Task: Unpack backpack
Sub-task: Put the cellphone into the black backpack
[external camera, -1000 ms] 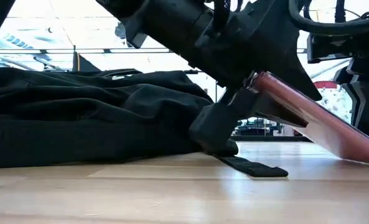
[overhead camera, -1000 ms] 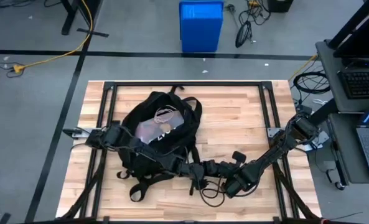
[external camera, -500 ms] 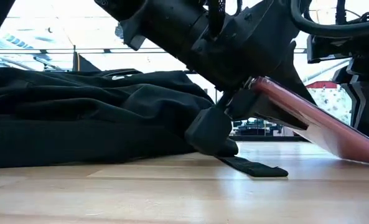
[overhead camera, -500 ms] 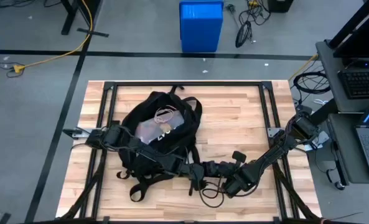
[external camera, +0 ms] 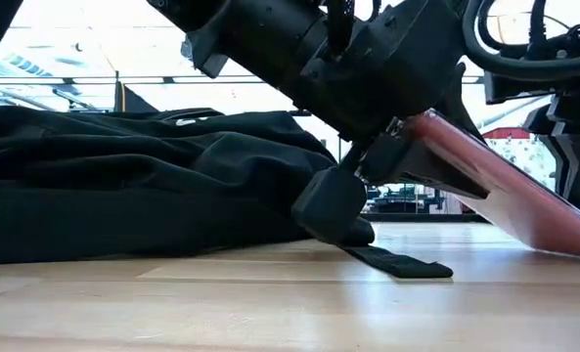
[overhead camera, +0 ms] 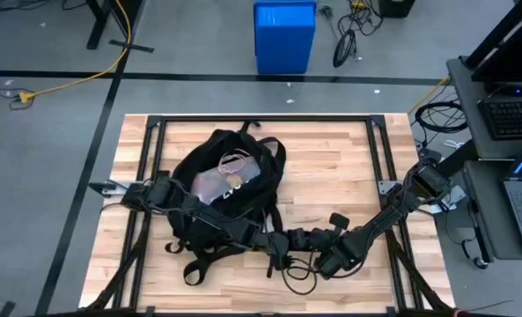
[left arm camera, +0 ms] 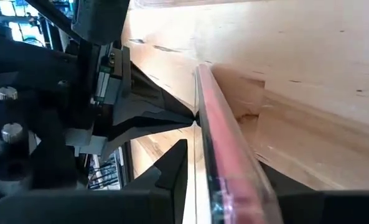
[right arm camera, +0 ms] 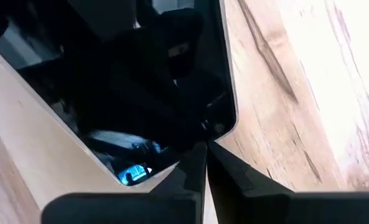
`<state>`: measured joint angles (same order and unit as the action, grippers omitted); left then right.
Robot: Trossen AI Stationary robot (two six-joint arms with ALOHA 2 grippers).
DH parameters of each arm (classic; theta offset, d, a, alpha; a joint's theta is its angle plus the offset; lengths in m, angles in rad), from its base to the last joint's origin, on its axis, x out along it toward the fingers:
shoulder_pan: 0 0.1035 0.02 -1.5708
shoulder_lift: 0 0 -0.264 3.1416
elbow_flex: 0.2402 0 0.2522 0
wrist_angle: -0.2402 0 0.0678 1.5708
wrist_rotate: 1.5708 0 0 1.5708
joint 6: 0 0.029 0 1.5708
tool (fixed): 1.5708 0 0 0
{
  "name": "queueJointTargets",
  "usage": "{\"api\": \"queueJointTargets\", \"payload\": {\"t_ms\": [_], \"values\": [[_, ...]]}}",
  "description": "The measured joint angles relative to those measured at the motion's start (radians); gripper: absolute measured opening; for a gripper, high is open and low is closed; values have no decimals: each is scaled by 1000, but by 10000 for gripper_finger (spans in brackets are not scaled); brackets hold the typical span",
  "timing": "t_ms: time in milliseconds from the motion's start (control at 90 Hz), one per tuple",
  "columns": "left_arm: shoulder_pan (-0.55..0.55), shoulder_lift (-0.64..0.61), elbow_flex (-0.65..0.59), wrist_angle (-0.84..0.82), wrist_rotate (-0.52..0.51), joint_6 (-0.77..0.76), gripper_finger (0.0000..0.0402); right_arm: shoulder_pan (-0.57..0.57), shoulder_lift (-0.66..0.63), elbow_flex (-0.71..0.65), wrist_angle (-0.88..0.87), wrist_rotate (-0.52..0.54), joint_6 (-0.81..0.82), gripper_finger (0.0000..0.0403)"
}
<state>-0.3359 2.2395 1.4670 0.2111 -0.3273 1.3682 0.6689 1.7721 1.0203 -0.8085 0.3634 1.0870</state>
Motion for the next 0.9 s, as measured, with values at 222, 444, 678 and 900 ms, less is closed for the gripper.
{"api": "queueJointTargets", "payload": {"t_ms": [222, 444, 678, 900], "values": [[0, 0, 0, 0, -3, 0, 76, 0, 0, 0, -16, -2, 0, 0], [-10, 0, 0, -1, -31, 0, 76, 0, 0, 0, -31, -1, 0, 0], [-14, -1, 0, -1, -45, 0, 76, 1, 0, 0, -35, 1, 0, 0], [-13, -1, 0, -2, -45, -1, 76, 1, 0, 0, -48, 2, 16, 0]]}}
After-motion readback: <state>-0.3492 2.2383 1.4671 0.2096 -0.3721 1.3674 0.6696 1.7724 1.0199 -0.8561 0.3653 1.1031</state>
